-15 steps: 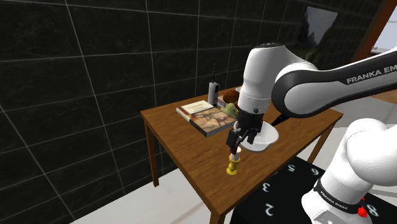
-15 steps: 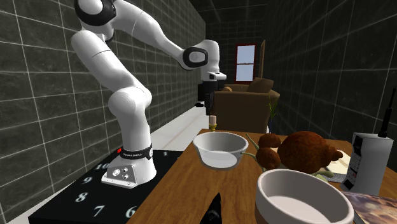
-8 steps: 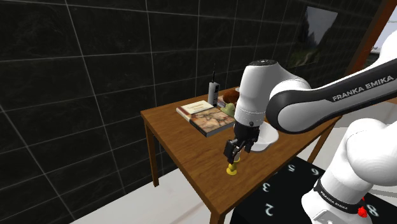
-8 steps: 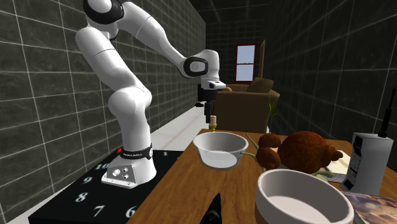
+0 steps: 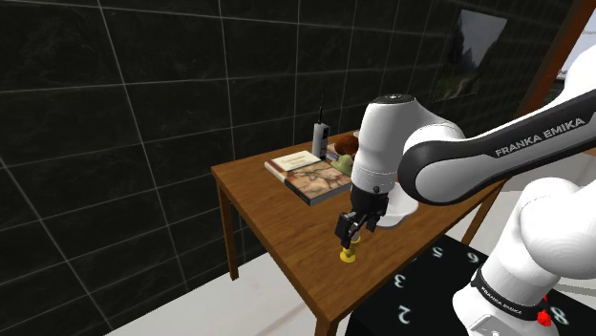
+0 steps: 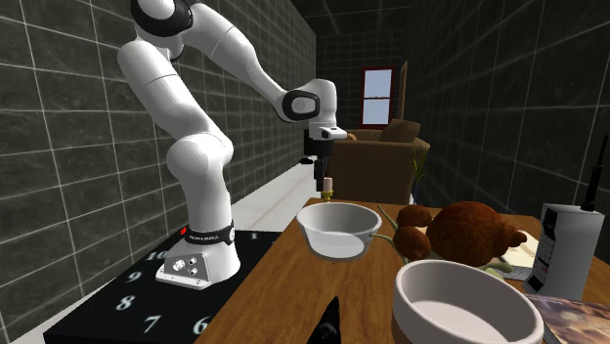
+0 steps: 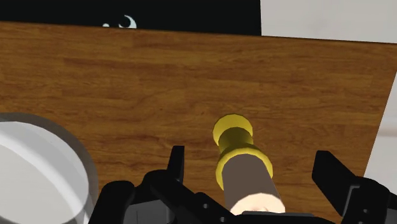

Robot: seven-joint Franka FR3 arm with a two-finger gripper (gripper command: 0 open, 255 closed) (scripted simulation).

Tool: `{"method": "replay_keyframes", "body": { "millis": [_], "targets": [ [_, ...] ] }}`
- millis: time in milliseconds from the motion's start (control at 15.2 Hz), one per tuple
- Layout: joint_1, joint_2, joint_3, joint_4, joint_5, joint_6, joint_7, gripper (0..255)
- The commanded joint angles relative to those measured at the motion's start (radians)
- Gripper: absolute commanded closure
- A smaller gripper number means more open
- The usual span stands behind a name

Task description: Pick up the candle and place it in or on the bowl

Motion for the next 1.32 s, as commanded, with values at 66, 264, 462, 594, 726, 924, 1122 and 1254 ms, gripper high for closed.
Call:
{"method": "replay_keyframes", "body": {
  "millis": [66,264,462,594,726,924,1122,1254],
  "targets": [
    [0.000,0.000,0.000,0.000,0.000,0.000,0.000,255],
    [0.000,-0.001,0.000,0.000,0.000,0.000,0.000,255],
    [0.000,0.000,-0.001,0.000,0.000,0.000,-0.001,255],
    [0.000,0.000,0.000,0.000,0.000,0.000,0.000,255],
    [0.001,-0.021,-0.009,0.014,-0.003,-0.035,-0.002,255],
    [0.003,-0.050,-0.022,0.038,-0.008,-0.087,-0.003,255],
    [0.003,-0.074,-0.035,0.064,-0.014,-0.137,-0.004,255],
    [0.003,-0.089,-0.043,0.082,-0.018,-0.170,-0.005,255]
  ]
}}
